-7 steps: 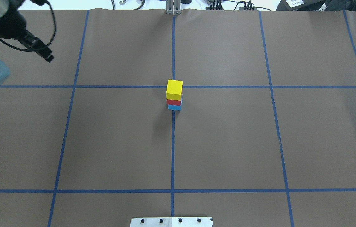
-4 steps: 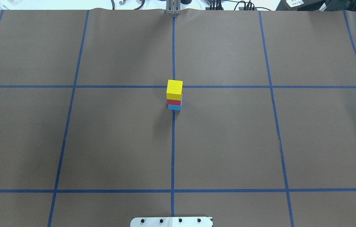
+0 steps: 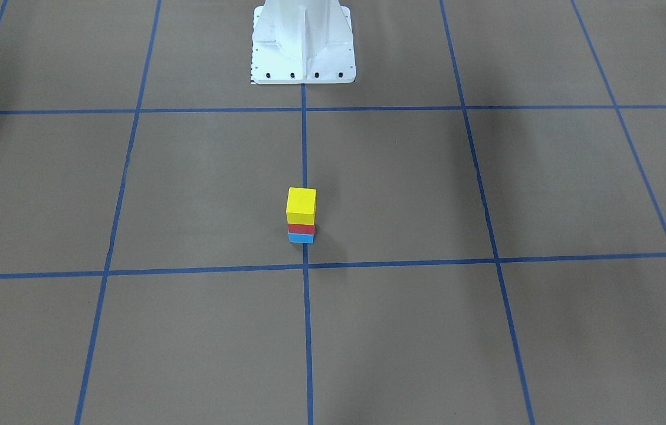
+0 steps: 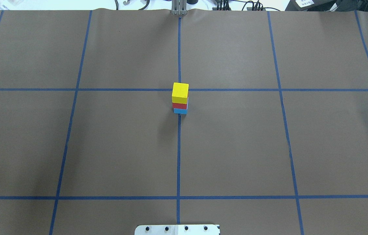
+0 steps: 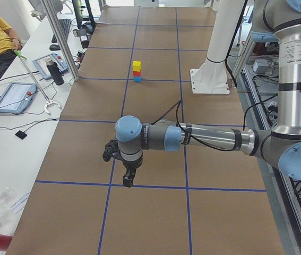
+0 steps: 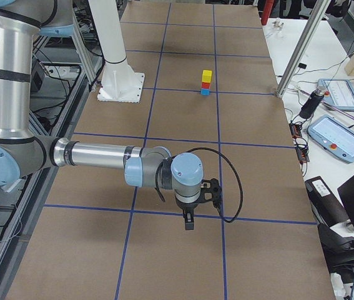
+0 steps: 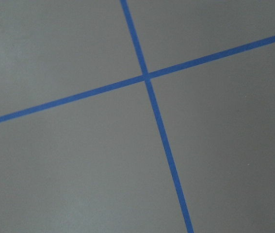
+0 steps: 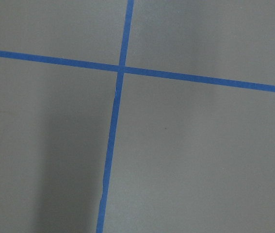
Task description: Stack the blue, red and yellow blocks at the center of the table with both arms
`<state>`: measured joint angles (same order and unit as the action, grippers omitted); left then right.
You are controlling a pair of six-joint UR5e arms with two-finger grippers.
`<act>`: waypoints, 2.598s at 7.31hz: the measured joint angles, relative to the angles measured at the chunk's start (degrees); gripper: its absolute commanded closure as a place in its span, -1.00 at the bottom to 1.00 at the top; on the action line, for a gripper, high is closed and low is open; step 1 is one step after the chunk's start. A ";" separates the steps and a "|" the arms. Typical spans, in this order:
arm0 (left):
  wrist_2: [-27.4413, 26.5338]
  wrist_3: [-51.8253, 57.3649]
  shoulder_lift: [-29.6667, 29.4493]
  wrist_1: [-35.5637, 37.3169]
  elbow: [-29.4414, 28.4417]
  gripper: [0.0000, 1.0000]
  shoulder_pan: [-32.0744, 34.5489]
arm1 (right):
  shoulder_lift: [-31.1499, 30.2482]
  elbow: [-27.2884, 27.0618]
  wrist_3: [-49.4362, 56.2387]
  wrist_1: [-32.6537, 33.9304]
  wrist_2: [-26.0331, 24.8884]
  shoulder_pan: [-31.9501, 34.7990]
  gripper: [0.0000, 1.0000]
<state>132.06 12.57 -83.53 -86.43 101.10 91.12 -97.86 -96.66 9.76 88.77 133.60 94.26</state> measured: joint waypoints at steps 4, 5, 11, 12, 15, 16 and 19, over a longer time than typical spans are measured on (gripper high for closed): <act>0.40 0.07 0.78 -0.28 -0.47 -1.00 1.31 | 0.00 0.05 -0.09 0.00 0.00 -0.04 -1.00; 0.39 0.13 0.70 -0.31 -0.12 -1.00 1.34 | 0.05 -0.03 -0.33 0.00 -0.02 -0.04 -1.00; 0.43 0.10 0.98 -0.26 0.60 -1.00 1.43 | 0.63 -0.37 -2.20 0.00 -1.70 -0.04 -1.00; 0.39 0.14 0.99 -0.24 0.70 -1.00 1.43 | 0.65 -0.40 -2.26 0.00 -1.80 -0.04 -1.00; 0.25 0.17 1.63 -0.04 0.46 -1.00 1.43 | 0.65 -0.36 -2.35 0.00 -1.85 -0.04 -1.00; 0.24 0.17 2.14 0.00 0.54 -1.00 1.43 | 0.65 -0.29 -2.43 0.00 -1.85 -0.04 -1.00; 0.30 0.17 2.88 -0.05 0.68 -1.00 1.43 | 0.65 -0.20 -2.95 0.00 -1.77 -0.04 -1.00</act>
<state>132.36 12.74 -80.65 -86.48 101.78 92.55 -97.21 -96.86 6.81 88.77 131.82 94.22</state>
